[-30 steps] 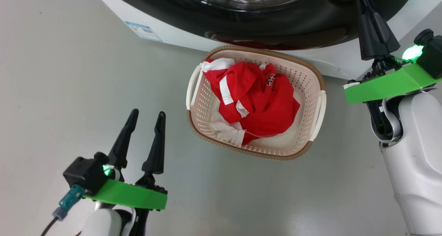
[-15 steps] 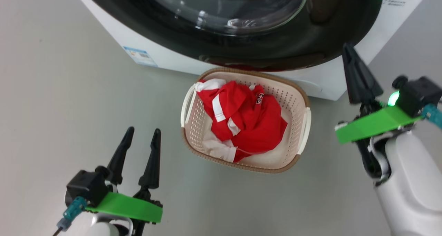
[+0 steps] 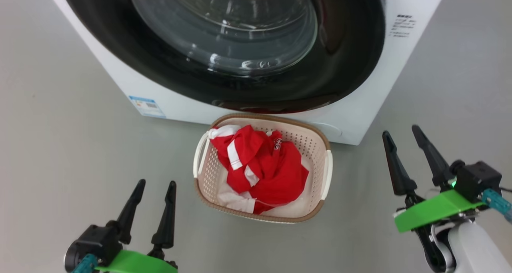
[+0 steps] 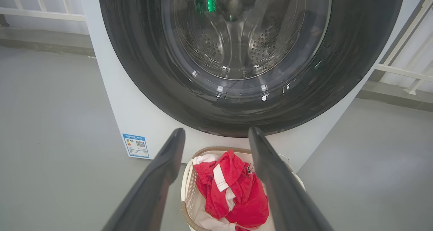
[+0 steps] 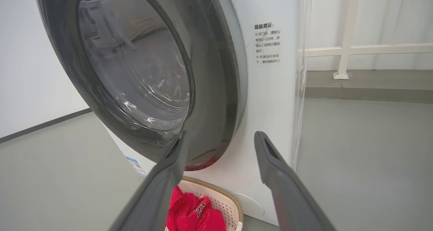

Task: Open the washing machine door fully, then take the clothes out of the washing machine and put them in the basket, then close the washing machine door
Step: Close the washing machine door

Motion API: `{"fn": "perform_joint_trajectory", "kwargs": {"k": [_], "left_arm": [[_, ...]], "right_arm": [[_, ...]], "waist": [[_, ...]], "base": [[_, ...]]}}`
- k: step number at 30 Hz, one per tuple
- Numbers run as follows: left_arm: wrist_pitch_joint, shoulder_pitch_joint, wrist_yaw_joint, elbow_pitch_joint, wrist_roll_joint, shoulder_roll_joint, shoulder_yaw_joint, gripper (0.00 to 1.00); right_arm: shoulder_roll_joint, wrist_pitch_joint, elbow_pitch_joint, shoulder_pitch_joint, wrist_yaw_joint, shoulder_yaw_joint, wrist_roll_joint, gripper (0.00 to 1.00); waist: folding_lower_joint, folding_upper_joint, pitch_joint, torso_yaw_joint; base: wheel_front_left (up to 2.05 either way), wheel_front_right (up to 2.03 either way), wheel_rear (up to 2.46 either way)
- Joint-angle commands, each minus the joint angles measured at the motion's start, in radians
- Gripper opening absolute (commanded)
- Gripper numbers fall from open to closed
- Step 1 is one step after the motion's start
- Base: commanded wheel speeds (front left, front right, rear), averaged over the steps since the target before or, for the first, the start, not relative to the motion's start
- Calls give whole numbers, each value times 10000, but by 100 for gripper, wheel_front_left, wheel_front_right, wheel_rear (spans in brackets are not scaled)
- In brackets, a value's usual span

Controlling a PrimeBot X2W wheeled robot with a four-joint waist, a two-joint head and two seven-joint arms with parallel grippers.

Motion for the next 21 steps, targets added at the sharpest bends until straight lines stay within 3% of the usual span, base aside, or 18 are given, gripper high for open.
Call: {"fn": "perform_joint_trajectory", "kwargs": {"k": [1, 21], "left_arm": [[-49, 103, -54, -208, 50, 257, 386, 100], [-49, 1046, -54, -691, 6, 677, 724, 100]], "right_arm": [[24, -63, -326, 277, -9, 119, 68, 100], [246, -63, -790, 2701, -9, -546, 59, 100]], "waist": [[0, 0, -400, -370], [0, 0, -1323, -1561]], "base": [[0, 0, 0], [0, 0, 0]]}}
